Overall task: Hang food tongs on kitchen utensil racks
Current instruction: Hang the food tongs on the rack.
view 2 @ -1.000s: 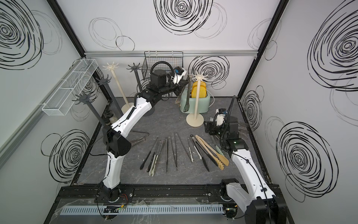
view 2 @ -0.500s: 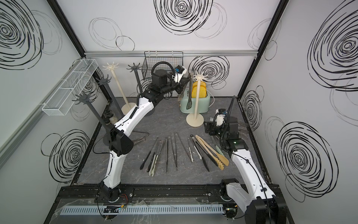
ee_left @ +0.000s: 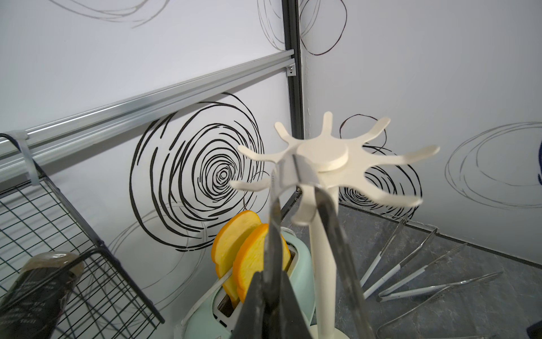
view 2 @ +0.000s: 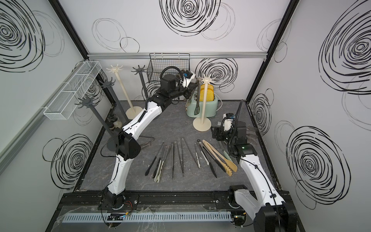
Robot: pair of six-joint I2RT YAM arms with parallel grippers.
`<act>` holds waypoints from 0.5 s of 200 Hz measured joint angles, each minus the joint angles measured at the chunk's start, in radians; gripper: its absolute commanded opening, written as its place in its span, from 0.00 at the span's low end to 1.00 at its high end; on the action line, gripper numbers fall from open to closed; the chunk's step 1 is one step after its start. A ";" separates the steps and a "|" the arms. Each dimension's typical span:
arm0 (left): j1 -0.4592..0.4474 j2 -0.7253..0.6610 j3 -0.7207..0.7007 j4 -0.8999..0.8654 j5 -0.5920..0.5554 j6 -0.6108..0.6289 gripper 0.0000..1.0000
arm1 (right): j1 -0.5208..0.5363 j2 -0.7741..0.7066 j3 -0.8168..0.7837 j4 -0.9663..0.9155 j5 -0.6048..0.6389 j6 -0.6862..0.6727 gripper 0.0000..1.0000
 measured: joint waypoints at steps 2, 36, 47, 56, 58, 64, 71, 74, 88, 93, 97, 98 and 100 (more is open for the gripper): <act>0.000 0.001 0.000 0.000 0.000 0.000 0.00 | 0.000 0.000 0.000 0.000 -0.001 0.000 0.81; -0.009 0.023 0.007 0.002 0.010 0.000 0.00 | 0.000 0.003 -0.005 0.000 -0.005 0.000 0.81; -0.010 0.029 0.009 0.014 0.013 0.000 0.00 | 0.000 0.004 -0.006 0.000 -0.005 0.000 0.81; -0.010 0.031 0.010 0.018 0.014 0.001 0.00 | 0.000 0.005 -0.006 0.000 -0.005 0.000 0.81; -0.010 0.031 0.010 0.018 0.015 0.001 0.00 | 0.000 0.005 -0.006 0.000 -0.005 0.000 0.81; -0.010 0.032 0.010 0.019 0.016 0.001 0.00 | 0.000 0.005 -0.006 0.000 -0.005 0.000 0.81; -0.010 0.032 0.010 0.020 0.016 0.002 0.00 | 0.000 0.007 -0.006 0.000 -0.005 0.000 0.81; -0.011 0.032 0.010 0.020 0.016 0.002 0.00 | 0.000 0.008 -0.006 0.000 -0.005 0.000 0.81; -0.011 0.032 0.010 0.021 0.018 0.005 0.00 | 0.000 0.010 -0.007 0.000 -0.005 0.000 0.81; -0.011 0.032 0.010 0.021 0.019 0.007 0.00 | 0.000 0.011 -0.008 0.000 -0.005 0.000 0.81; -0.011 0.032 0.010 0.021 0.019 0.009 0.00 | 0.000 0.011 -0.008 0.001 -0.006 0.000 0.81; -0.011 0.032 0.010 0.021 0.019 0.009 0.00 | 0.000 0.011 -0.008 0.000 -0.005 0.000 0.81; -0.011 0.032 0.010 0.021 0.019 0.011 0.00 | 0.000 0.012 -0.008 0.001 -0.006 0.000 0.81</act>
